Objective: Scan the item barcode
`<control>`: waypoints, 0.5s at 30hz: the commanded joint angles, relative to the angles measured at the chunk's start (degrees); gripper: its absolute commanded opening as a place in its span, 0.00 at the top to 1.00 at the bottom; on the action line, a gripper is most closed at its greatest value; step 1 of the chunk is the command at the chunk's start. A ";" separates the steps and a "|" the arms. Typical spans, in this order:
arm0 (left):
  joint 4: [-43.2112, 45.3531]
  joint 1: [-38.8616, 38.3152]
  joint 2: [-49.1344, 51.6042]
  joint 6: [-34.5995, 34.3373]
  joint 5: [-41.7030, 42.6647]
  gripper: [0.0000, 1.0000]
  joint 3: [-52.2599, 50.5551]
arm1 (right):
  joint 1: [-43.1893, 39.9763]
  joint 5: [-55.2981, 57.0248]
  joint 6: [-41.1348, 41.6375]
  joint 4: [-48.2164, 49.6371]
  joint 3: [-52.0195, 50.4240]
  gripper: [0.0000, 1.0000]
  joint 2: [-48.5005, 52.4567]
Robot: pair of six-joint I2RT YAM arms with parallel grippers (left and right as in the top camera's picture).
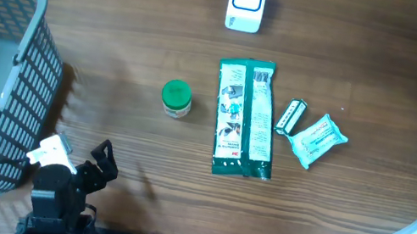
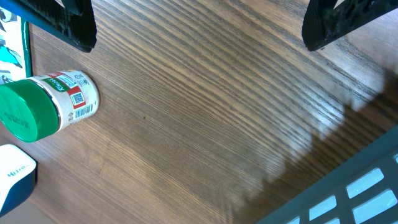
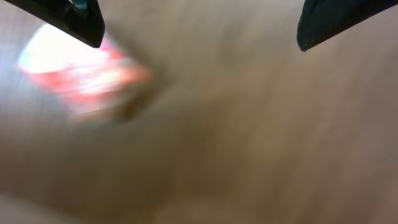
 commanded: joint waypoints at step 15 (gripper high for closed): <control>0.00 -0.26 -0.42 -0.31 -0.13 0.00 -0.22 | 38.12 -35.58 3.17 -22.49 0.04 0.00 -10.27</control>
